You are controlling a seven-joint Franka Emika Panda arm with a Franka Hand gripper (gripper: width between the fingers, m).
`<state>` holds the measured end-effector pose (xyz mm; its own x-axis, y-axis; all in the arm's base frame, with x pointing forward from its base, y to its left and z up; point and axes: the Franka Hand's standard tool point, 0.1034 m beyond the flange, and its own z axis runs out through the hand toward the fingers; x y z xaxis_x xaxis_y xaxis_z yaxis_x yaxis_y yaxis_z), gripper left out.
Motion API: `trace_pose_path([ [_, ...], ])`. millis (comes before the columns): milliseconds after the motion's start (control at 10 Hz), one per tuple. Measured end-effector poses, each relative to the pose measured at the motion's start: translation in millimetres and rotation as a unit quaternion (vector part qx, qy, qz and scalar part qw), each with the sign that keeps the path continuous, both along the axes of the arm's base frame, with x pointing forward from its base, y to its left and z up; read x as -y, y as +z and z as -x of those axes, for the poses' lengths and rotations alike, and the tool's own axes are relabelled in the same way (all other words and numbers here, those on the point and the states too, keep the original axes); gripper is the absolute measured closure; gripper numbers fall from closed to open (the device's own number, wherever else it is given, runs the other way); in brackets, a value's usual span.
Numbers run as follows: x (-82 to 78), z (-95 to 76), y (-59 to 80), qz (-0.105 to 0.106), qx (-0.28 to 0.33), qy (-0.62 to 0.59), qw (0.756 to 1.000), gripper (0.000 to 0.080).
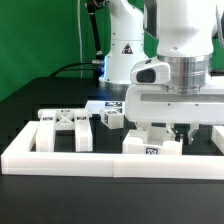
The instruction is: Assemble chair
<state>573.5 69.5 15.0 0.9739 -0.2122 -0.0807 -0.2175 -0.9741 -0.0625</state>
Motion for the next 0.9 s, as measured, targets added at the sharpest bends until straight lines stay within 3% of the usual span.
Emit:
trace_pose_path([
  [600,-0.4,-0.2,0.1,0.0,0.0,0.001,1.0,0.0765],
  [900,-25.0,-7.8,3.7,-0.011,0.009,0.043,0.999,0.0765],
])
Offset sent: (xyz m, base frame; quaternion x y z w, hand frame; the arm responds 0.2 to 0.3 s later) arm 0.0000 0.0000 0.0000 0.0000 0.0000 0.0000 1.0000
